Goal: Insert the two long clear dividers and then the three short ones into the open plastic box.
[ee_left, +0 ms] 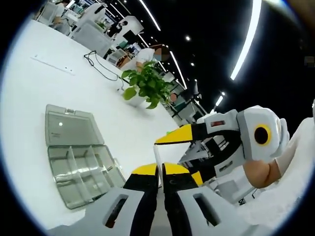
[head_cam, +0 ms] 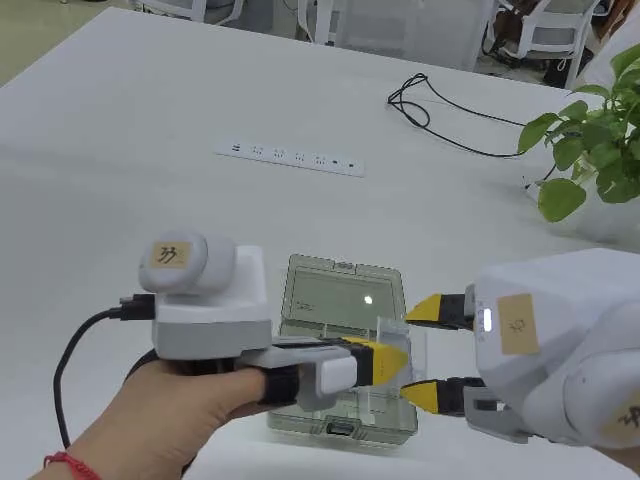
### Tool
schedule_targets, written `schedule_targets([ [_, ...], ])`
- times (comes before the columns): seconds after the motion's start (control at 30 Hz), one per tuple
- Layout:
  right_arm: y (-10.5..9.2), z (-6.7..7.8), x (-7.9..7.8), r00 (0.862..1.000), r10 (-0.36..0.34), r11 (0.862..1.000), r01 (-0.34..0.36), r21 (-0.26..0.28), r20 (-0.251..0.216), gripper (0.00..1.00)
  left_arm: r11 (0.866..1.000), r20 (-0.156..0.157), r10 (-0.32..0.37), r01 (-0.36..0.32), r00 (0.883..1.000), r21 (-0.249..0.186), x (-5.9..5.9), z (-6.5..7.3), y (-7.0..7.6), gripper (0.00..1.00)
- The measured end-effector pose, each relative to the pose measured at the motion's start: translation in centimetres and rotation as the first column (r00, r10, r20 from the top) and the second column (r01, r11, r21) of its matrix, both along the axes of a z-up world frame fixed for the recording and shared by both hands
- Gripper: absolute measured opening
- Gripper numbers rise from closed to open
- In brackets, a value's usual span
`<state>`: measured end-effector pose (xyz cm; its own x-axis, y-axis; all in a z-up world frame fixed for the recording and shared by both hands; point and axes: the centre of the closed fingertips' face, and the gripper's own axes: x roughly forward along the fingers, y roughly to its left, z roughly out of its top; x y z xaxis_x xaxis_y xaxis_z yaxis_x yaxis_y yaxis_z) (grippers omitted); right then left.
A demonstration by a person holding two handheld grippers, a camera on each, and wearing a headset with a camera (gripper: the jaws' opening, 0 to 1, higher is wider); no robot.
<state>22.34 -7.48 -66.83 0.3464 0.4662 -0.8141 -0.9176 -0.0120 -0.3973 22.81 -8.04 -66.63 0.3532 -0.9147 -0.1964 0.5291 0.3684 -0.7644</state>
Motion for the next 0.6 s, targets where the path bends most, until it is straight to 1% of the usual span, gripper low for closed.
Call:
schedule_targets([
  [0.03,0.0,0.0,0.0,1.000,0.001,1.000,-0.001,-0.001,0.001,0.33,1.000,0.006,0.004,-0.004,1.000,-0.002,0.1,0.0,0.0,0.00],
  [0.13,0.0,0.0,0.0,1.000,0.005,1.000,-0.005,0.000,0.004,0.33,1.000,-0.014,0.015,-0.015,1.000,-0.009,0.2,-0.1,0.0,0.00],
  [0.2,0.1,0.0,0.2,1.000,0.003,1.000,-0.003,0.004,0.010,0.34,1.000,-0.016,0.017,-0.017,1.000,-0.014,0.2,0.0,0.1,0.00],
  [0.27,0.1,0.0,0.2,1.000,0.001,1.000,-0.001,0.003,0.006,0.33,1.000,0.010,0.011,-0.011,1.000,0.003,0.2,-0.1,0.1,0.00],
  [0.33,0.3,0.6,0.2,1.000,-0.008,0.999,0.008,0.039,-0.009,0.34,1.000,0.017,0.005,-0.005,1.000,0.008,0.2,-0.2,0.1,0.00],
  [0.37,0.4,1.1,0.2,0.999,-0.015,0.997,0.017,0.073,-0.033,0.35,1.000,0.039,-0.002,0.001,0.999,0.021,0.2,-0.2,0.3,0.00],
  [0.43,0.1,1.8,0.4,0.998,-0.021,0.994,0.028,0.106,-0.062,0.35,0.999,0.079,-0.019,0.016,0.997,0.033,0.1,-0.1,0.5,0.00],
  [0.47,0.0,2.1,0.5,0.997,-0.023,0.992,0.033,0.126,-0.080,0.34,0.999,0.105,-0.034,0.031,0.994,0.035,0.0,0.1,0.5,0.00],
  [0.5,-0.1,2.6,0.5,0.992,-0.017,0.986,0.036,0.161,-0.121,0.34,0.997,0.141,-0.063,0.058,0.988,0.045,-0.2,0.2,0.5,0.00],
  [0.53,-0.2,2.9,0.4,0.988,-0.008,0.982,0.037,0.186,-0.156,0.33,0.995,0.174,-0.086,0.077,0.981,0.059,-0.4,0.3,0.5,0.00],
  [0.57,-0.2,3.4,0.2,0.977,0.010,0.974,0.039,0.225,-0.214,0.33,0.992,0.236,-0.118,0.102,0.965,0.077,-0.7,0.6,0.4,0.00],
  [0.6,-0.2,3.8,0.0,0.967,0.025,0.966,0.041,0.255,-0.252,0.32,0.989,0.276,-0.138,0.118,0.951,0.091,-0.9,0.7,0.4,0.00],
])
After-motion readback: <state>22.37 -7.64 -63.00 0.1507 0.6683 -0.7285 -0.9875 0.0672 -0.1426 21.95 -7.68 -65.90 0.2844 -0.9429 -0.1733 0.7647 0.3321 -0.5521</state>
